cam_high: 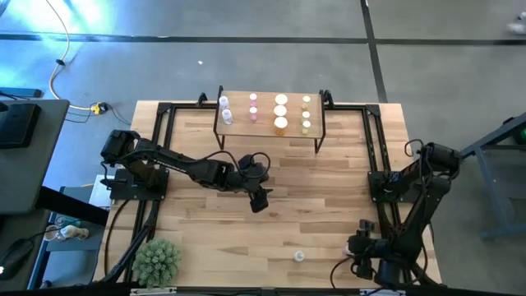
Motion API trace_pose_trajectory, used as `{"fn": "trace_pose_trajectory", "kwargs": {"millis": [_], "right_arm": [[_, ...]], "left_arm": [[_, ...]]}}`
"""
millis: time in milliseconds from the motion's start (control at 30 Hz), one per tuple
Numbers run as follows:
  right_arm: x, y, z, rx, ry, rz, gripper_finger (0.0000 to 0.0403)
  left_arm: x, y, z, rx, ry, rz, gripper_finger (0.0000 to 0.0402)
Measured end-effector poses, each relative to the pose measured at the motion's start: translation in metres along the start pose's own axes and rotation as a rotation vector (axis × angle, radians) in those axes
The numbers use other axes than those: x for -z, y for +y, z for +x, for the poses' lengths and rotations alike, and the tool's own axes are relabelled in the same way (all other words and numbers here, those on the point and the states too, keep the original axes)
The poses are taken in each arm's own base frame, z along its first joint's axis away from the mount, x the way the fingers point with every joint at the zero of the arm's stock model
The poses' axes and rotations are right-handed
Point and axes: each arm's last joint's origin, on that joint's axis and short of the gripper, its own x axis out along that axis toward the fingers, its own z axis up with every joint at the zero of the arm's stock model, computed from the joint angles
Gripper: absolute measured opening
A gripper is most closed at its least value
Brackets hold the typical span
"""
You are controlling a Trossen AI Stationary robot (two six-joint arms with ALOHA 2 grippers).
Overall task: Pick and place medicine bottles onto shelf by color
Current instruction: Put the pink pill bottle on the shelf aligned with the other pink pill bottle
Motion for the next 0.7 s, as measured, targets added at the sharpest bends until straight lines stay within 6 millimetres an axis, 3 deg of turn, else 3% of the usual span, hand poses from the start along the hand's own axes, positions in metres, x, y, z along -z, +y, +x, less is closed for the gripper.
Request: {"fn": "trace_pose_trajectory", "kwargs": {"millis": [167, 500, 700], "right_arm": [[-0.0032, -0.0007, 0.002, 0.0, 0.025, 0.009, 0.0184], [-0.0027, -0.0007, 0.0019, -0.002, 0.04, -0.009, 0.0111], [-0.0053, -0.0017, 0.0017, 0.0, 0.03, -0.049, 0.0104]], "left_arm": [[0.0001, 0.0, 0.0, 0.0, 0.001, 0.0, 0.0245], [0.0001, 0.0, 0.0, 0.0, 0.001, 0.001, 0.0245], [0.0006, 0.0005, 0.0, -0.009, 0.006, 0.015, 0.0245]]}}
